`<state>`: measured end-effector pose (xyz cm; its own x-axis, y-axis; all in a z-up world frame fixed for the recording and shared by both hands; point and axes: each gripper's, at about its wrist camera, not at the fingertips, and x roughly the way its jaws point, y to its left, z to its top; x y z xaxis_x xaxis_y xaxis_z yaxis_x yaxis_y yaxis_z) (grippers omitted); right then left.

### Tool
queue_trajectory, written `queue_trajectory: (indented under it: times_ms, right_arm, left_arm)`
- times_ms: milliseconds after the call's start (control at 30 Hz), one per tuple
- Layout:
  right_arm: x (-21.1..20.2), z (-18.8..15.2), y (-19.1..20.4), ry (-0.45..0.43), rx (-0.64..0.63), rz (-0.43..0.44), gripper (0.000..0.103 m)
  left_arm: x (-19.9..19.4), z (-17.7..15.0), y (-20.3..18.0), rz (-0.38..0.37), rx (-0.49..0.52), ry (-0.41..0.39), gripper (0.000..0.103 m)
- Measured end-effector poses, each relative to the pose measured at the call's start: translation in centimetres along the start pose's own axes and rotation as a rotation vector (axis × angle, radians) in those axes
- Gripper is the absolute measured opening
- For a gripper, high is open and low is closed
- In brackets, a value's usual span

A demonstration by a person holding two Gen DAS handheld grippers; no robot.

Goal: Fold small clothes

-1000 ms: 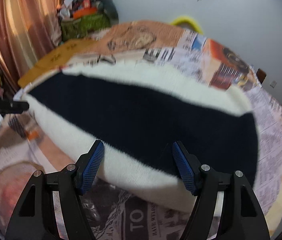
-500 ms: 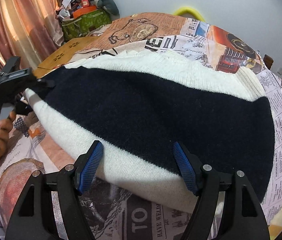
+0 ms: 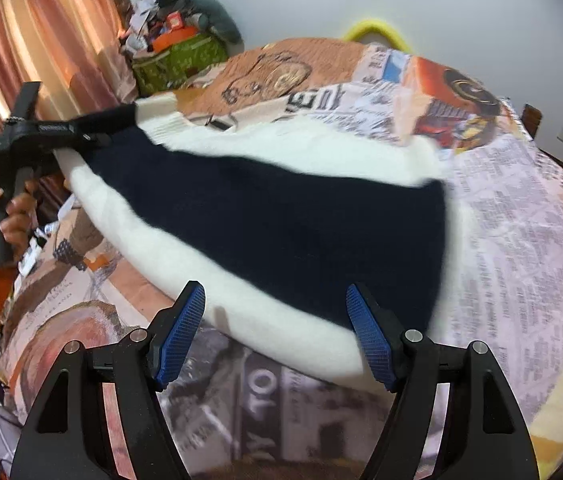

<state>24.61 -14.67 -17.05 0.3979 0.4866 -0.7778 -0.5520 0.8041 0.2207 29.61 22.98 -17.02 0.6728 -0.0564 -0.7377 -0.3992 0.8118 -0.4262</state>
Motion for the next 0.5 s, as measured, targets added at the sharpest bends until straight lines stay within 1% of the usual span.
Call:
queue_trajectory:
  times_ms: [133, 233, 367, 500]
  right_arm:
    - [-1.0, -0.3, -1.7, -0.021, 0.049, -0.014, 0.070]
    - [-1.5, -0.5, -2.7, -0.037, 0.089, -0.010, 0.070]
    - [-2.2, -0.7, -3.5, -0.062, 0.125, 0.006, 0.070]
    - [-2.8, -0.6, -3.9, -0.082, 0.124, 0.011, 0.070]
  left_arm:
    - [-2.9, 2.0, -3.9, -0.013, 0.075, -0.056, 0.024]
    - [-3.7, 2.5, -7.9, -0.037, 0.142, -0.064, 0.024]
    - [-3.2, 2.2, -14.1, -0.075, 0.225, -0.052, 0.024]
    - [-1.8, 0.7, -20.1, -0.108, 0.307, -0.028, 0.024]
